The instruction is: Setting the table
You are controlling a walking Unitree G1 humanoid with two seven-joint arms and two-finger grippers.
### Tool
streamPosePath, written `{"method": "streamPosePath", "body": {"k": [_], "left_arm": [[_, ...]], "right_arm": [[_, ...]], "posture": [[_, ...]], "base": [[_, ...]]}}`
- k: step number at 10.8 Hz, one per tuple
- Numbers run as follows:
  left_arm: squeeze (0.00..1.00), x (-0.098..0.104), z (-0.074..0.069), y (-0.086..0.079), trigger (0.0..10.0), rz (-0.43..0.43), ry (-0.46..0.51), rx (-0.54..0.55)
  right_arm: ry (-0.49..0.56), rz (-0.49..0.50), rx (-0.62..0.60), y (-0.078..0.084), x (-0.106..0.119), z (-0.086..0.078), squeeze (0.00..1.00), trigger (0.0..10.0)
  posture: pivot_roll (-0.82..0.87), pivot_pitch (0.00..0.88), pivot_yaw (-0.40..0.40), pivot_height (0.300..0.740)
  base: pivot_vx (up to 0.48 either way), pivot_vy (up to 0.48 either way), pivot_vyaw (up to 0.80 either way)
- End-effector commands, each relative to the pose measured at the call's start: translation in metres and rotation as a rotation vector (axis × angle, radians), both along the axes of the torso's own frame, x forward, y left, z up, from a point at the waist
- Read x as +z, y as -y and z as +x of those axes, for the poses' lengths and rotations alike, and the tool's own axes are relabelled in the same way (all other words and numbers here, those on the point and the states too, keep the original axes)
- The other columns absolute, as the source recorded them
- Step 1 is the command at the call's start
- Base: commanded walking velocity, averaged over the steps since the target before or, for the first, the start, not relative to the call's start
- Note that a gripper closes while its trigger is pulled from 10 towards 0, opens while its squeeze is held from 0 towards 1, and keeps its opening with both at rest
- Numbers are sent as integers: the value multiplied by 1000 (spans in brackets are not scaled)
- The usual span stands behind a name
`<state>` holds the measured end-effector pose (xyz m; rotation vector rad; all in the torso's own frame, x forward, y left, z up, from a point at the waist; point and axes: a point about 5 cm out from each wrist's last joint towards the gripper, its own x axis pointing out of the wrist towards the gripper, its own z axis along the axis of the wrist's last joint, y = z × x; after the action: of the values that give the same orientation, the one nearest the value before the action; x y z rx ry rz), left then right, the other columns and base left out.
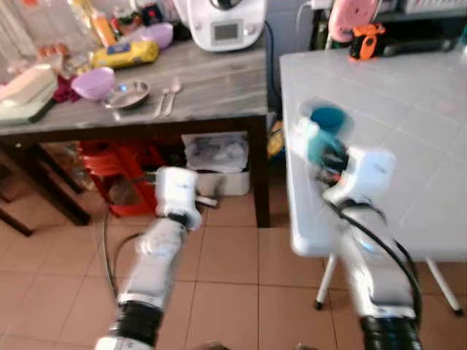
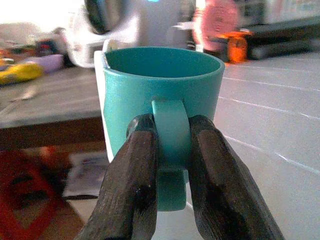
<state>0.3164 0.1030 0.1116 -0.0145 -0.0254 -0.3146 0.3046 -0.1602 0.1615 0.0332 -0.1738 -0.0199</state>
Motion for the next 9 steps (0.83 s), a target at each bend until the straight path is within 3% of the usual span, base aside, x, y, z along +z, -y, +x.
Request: {"method": "streamPosePath", "body": {"k": [1, 9], "left_arm": [[0, 0, 1, -12, 10000, 15, 4, 36], [0, 3, 4, -7, 10000, 19, 21, 31]], "right_arm": [[25, 9, 4, -7, 5, 0, 0, 10000], [43, -9, 17, -7, 4, -4, 0, 10000]], "posture": [[-114, 74, 137, 740], [-120, 77, 145, 740]], "base": [[0, 469, 0], [0, 480, 0]]}}
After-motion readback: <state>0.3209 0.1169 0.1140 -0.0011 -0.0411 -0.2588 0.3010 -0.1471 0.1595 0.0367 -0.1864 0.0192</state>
